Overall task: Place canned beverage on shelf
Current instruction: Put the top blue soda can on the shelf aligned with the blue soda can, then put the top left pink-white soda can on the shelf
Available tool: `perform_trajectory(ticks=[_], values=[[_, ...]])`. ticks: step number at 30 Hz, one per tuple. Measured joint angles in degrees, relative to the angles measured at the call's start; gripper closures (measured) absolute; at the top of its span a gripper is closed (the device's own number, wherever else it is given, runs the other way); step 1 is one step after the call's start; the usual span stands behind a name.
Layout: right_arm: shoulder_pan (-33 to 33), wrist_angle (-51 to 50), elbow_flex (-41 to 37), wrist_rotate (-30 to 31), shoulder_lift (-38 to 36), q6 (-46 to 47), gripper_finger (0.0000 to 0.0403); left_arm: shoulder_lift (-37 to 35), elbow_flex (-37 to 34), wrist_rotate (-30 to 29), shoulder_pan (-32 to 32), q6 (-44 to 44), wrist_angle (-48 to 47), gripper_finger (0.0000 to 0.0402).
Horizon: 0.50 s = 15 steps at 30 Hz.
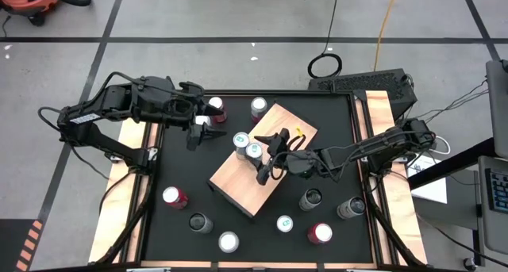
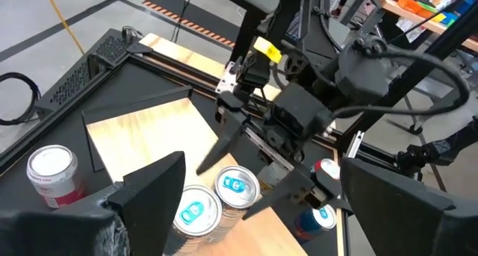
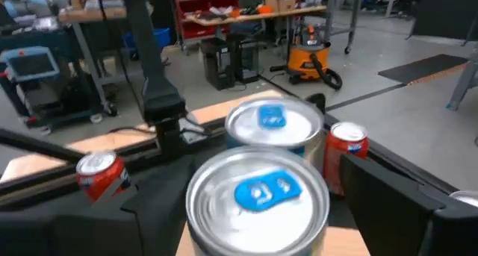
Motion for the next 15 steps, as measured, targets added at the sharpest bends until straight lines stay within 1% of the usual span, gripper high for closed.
perform_trajectory(ticks=[6, 15], values=[[0.01, 1.31, 0.00, 0.06, -3.84, 0.00, 0.0083, -0.01, 0.00, 0.32, 0.00, 0.03, -0.27, 0.0043], [1.70, 2.74, 0.07, 0.08, -10.37, -1.58, 0.0083, -0.02, 0.00, 0.30, 0.02, 1.07, -0.37, 0.0043]])
